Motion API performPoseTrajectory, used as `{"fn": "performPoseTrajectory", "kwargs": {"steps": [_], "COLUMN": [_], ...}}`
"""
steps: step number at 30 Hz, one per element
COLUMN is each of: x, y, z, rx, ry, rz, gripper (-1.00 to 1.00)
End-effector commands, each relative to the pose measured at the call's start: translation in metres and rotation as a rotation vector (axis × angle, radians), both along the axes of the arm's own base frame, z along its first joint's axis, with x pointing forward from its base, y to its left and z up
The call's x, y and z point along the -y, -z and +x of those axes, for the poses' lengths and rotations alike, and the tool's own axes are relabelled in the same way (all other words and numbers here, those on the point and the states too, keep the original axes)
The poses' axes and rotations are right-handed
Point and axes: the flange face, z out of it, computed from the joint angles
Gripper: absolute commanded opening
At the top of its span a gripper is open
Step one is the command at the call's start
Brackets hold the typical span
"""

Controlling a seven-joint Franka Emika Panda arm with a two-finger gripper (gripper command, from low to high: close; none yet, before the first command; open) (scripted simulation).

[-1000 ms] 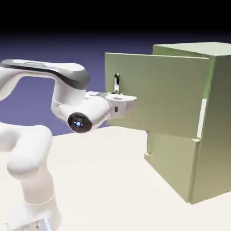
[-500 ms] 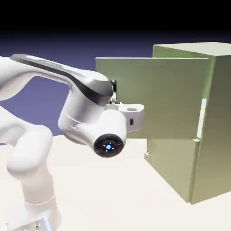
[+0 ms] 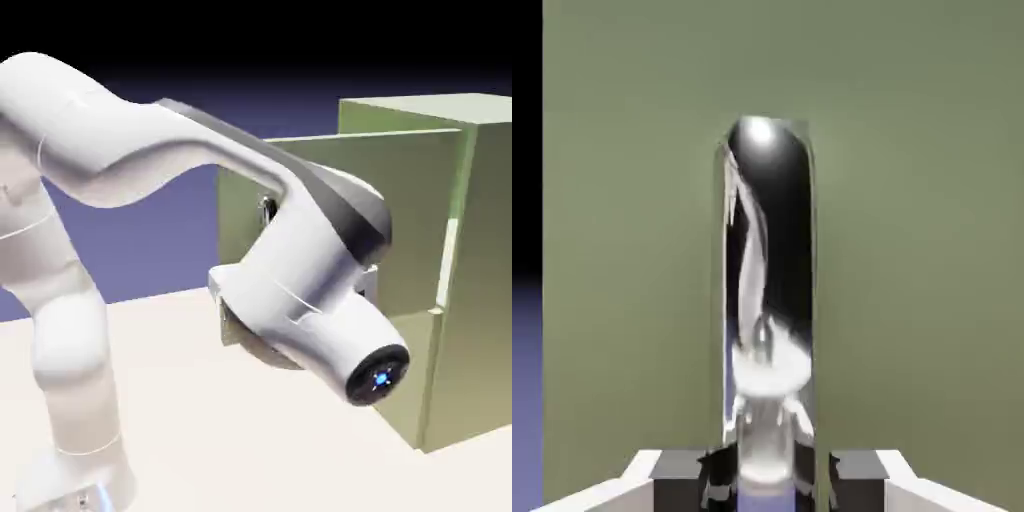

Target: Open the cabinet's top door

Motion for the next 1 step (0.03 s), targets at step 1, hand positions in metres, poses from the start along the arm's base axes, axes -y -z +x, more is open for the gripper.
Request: {"fn": "performPoseTrajectory", "kwargs": {"steps": [1], "x": [0.0000], "y": [0.0000], "z": [0.0000], "rx": [0.000], "ry": [0.000], "rz": [0.000], "gripper": [1.00]}}
